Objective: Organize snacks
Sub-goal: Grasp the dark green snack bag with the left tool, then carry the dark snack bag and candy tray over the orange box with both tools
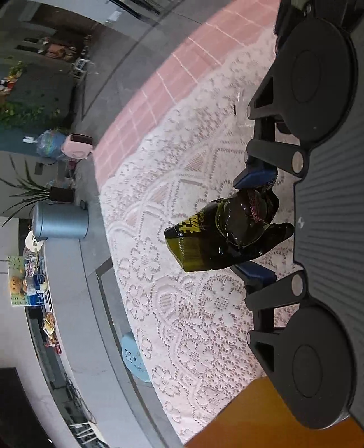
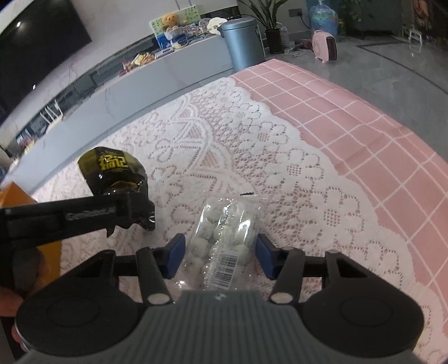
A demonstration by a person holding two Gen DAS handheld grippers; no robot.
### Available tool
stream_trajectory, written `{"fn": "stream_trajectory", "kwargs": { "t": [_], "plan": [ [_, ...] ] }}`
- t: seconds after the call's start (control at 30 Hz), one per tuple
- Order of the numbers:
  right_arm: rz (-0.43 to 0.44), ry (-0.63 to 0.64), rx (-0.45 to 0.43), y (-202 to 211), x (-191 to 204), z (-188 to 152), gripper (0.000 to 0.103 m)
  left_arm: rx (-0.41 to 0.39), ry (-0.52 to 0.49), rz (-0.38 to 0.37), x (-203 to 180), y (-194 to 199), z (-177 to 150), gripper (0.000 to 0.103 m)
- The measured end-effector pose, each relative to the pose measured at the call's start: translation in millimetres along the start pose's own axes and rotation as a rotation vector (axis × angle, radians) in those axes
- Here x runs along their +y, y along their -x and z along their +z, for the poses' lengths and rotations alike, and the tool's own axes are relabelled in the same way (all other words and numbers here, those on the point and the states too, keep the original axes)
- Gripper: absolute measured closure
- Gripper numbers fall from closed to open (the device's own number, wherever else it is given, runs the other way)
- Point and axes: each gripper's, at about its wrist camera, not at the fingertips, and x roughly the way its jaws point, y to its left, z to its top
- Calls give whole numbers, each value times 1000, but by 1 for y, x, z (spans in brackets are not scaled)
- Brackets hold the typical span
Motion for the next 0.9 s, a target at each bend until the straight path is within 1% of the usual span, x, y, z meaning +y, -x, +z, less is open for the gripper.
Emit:
{"fn": "stream_trajectory", "kwargs": {
  "t": [0.07,0.17,0.27,0.43,0.57,0.67,0.77,0.9],
  "plan": [
    [10,-13,-18,5,-2,1,50,-10,17,-6,1,11,0,40],
    [56,-37,-58,16,-6,1,50,-34,47,-24,3,29,1,40],
    [73,-34,-78,27,-7,-1,50,-69,75,-43,5,55,-1,39],
    [99,-17,-114,46,-2,-3,51,-124,90,-47,10,99,-5,39],
    [131,0,-142,67,7,-4,51,-164,111,-29,21,133,-10,39],
    [172,0,-163,85,16,-6,51,-186,130,-8,34,157,-15,39],
    [230,-5,-170,103,27,-8,51,-199,158,13,52,179,-21,39],
    [307,19,-177,123,53,-10,51,-213,196,67,80,203,-30,39]
  ]
}}
